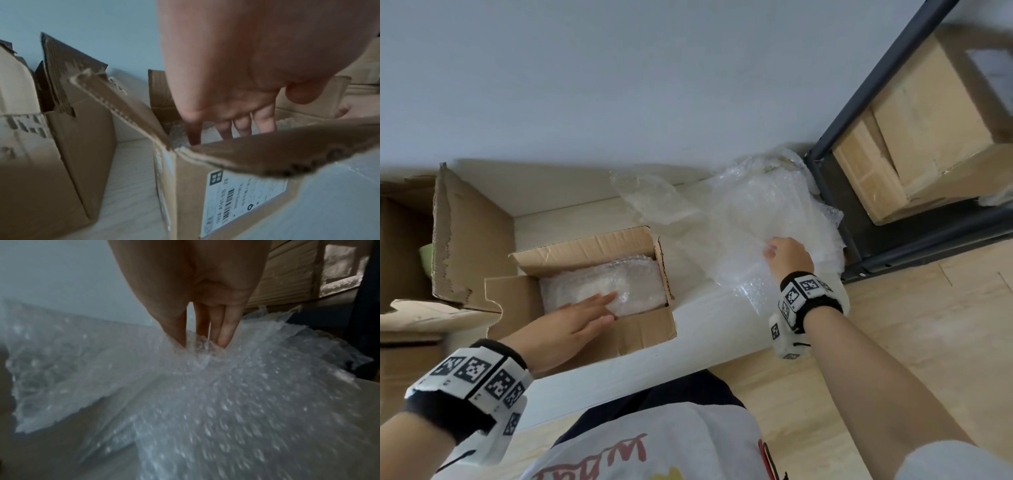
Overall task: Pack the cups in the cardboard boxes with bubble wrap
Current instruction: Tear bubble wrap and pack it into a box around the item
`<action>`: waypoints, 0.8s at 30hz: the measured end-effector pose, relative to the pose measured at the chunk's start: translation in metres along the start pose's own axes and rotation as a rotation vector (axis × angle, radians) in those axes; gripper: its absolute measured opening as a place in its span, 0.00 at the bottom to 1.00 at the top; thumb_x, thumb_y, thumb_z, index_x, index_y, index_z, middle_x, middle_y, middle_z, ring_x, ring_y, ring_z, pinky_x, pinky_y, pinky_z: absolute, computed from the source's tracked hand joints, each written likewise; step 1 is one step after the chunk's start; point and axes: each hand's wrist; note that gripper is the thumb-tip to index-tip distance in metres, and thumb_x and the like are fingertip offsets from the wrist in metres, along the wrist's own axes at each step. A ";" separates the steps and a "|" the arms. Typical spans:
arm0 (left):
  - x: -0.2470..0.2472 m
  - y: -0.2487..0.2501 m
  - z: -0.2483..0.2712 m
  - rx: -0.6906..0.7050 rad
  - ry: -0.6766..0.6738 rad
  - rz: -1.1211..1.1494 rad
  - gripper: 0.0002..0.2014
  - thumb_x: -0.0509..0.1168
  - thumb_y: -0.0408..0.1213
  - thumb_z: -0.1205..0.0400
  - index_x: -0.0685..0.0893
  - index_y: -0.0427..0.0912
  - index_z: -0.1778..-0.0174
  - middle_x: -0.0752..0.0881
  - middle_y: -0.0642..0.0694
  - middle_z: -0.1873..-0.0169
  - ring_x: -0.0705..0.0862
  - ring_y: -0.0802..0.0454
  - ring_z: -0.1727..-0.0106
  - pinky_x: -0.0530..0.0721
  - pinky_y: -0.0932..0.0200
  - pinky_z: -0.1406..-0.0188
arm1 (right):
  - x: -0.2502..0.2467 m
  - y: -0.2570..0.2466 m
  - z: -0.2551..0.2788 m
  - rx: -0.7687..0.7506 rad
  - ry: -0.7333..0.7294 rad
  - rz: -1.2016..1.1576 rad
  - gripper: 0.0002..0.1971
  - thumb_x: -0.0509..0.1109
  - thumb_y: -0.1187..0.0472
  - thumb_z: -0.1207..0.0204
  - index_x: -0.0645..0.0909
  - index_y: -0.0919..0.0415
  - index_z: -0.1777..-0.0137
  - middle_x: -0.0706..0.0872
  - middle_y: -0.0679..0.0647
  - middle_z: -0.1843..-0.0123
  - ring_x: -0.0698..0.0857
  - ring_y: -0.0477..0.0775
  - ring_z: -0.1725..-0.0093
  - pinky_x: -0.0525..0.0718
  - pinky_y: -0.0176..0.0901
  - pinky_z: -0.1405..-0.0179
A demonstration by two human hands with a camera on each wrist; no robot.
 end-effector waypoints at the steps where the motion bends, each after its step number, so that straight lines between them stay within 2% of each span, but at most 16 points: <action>1: 0.000 -0.001 -0.001 0.026 -0.005 -0.033 0.27 0.41 0.61 0.20 0.63 0.65 0.24 0.49 0.73 0.25 0.50 0.66 0.20 0.47 0.59 0.20 | -0.005 0.002 0.001 -0.001 0.022 -0.050 0.10 0.61 0.63 0.17 0.83 0.64 0.47 0.85 0.61 0.46 0.83 0.62 0.49 0.74 0.42 0.59; 4: 0.000 -0.003 -0.005 0.045 -0.007 -0.086 0.30 0.37 0.64 0.22 0.68 0.65 0.26 0.47 0.75 0.26 0.46 0.71 0.22 0.45 0.55 0.19 | -0.026 0.007 0.009 -0.018 0.124 -0.195 0.09 0.63 0.62 0.17 0.84 0.64 0.45 0.86 0.62 0.44 0.84 0.63 0.46 0.75 0.42 0.55; 7: -0.001 -0.003 -0.007 0.051 0.012 -0.052 0.28 0.40 0.62 0.20 0.70 0.64 0.27 0.50 0.74 0.25 0.51 0.68 0.21 0.49 0.58 0.20 | -0.055 0.008 0.022 -0.074 0.224 -0.284 0.09 0.64 0.61 0.18 0.84 0.64 0.45 0.87 0.61 0.47 0.84 0.61 0.48 0.80 0.46 0.50; 10: -0.003 0.001 -0.003 0.088 0.150 -0.040 0.19 0.48 0.57 0.16 0.76 0.63 0.32 0.66 0.67 0.25 0.67 0.65 0.26 0.65 0.64 0.29 | -0.090 0.005 0.037 -0.140 0.326 -0.346 0.08 0.64 0.61 0.17 0.83 0.63 0.51 0.85 0.56 0.58 0.82 0.56 0.56 0.80 0.48 0.54; 12: -0.011 0.008 0.001 0.146 0.277 -0.019 0.16 0.53 0.54 0.16 0.75 0.63 0.33 0.76 0.63 0.30 0.75 0.66 0.33 0.72 0.66 0.34 | -0.114 -0.002 0.049 -0.210 0.346 -0.439 0.05 0.64 0.62 0.18 0.81 0.60 0.54 0.81 0.46 0.64 0.80 0.49 0.59 0.78 0.40 0.58; 13: -0.017 0.014 0.004 0.191 0.331 0.018 0.16 0.55 0.53 0.16 0.74 0.65 0.33 0.78 0.64 0.33 0.76 0.67 0.34 0.73 0.65 0.34 | -0.125 -0.007 0.055 -0.247 0.324 -0.492 0.05 0.65 0.62 0.18 0.81 0.60 0.54 0.80 0.46 0.63 0.79 0.47 0.60 0.77 0.33 0.59; 14: -0.026 0.020 0.007 0.239 0.382 0.068 0.16 0.57 0.52 0.17 0.73 0.66 0.33 0.80 0.64 0.35 0.77 0.68 0.36 0.74 0.65 0.35 | -0.135 -0.013 0.061 -0.286 0.278 -0.540 0.05 0.65 0.62 0.19 0.81 0.62 0.54 0.82 0.49 0.62 0.80 0.48 0.59 0.77 0.30 0.58; 15: -0.037 0.026 0.009 0.284 0.429 0.129 0.16 0.58 0.52 0.19 0.72 0.68 0.35 0.81 0.65 0.37 0.78 0.70 0.37 0.76 0.65 0.36 | -0.143 -0.019 0.065 -0.326 0.214 -0.587 0.07 0.65 0.62 0.19 0.81 0.65 0.53 0.84 0.56 0.59 0.82 0.52 0.57 0.79 0.34 0.54; 16: -0.050 0.033 0.011 0.322 0.471 0.201 0.16 0.59 0.52 0.21 0.72 0.69 0.36 0.81 0.66 0.39 0.79 0.71 0.39 0.77 0.66 0.38 | -0.150 -0.027 0.069 -0.361 0.145 -0.635 0.08 0.65 0.62 0.19 0.81 0.68 0.51 0.85 0.62 0.56 0.84 0.58 0.54 0.81 0.42 0.50; 17: -0.063 0.041 0.012 0.355 0.512 0.287 0.16 0.60 0.52 0.22 0.72 0.69 0.38 0.81 0.67 0.40 0.80 0.71 0.40 0.78 0.68 0.39 | -0.155 -0.035 0.072 -0.384 0.082 -0.690 0.10 0.65 0.62 0.19 0.81 0.70 0.50 0.86 0.66 0.53 0.84 0.62 0.51 0.82 0.51 0.47; 18: -0.077 0.047 0.013 0.384 0.555 0.380 0.17 0.62 0.48 0.22 0.73 0.69 0.38 0.81 0.66 0.40 0.81 0.70 0.41 0.79 0.69 0.41 | -0.158 -0.045 0.074 -0.396 0.037 -0.744 0.10 0.65 0.62 0.19 0.82 0.70 0.49 0.86 0.67 0.51 0.85 0.63 0.49 0.83 0.54 0.46; 19: -0.090 0.051 0.012 0.411 0.599 0.474 0.18 0.64 0.42 0.21 0.74 0.67 0.38 0.82 0.64 0.40 0.83 0.68 0.42 0.81 0.70 0.41 | -0.159 -0.055 0.076 -0.398 0.012 -0.792 0.08 0.66 0.64 0.20 0.82 0.69 0.48 0.86 0.66 0.48 0.86 0.61 0.49 0.84 0.51 0.46; 21: -0.112 0.057 0.009 0.425 0.644 0.655 0.23 0.66 0.30 0.20 0.75 0.60 0.36 0.82 0.56 0.38 0.85 0.62 0.43 0.81 0.66 0.39 | -0.158 -0.074 0.078 -0.400 -0.030 -0.870 0.07 0.66 0.68 0.20 0.83 0.65 0.47 0.86 0.65 0.46 0.85 0.51 0.53 0.83 0.38 0.51; 22: -0.121 0.059 0.009 0.412 0.635 0.741 0.24 0.67 0.28 0.21 0.75 0.57 0.34 0.82 0.53 0.37 0.85 0.60 0.43 0.82 0.63 0.39 | -0.156 -0.082 0.078 -0.401 -0.074 -0.908 0.08 0.65 0.70 0.20 0.83 0.65 0.45 0.85 0.66 0.47 0.83 0.50 0.53 0.81 0.37 0.51; 24: -0.133 0.060 0.009 0.370 0.600 0.891 0.26 0.69 0.33 0.24 0.73 0.54 0.30 0.80 0.49 0.34 0.85 0.57 0.40 0.82 0.56 0.37 | -0.153 -0.097 0.078 -0.419 -0.217 -0.998 0.12 0.63 0.73 0.19 0.83 0.62 0.42 0.88 0.59 0.46 0.85 0.53 0.47 0.80 0.43 0.43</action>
Point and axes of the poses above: each hand's wrist, its own z-axis away from the middle knuckle, its own x-axis out of the palm, y = z × x
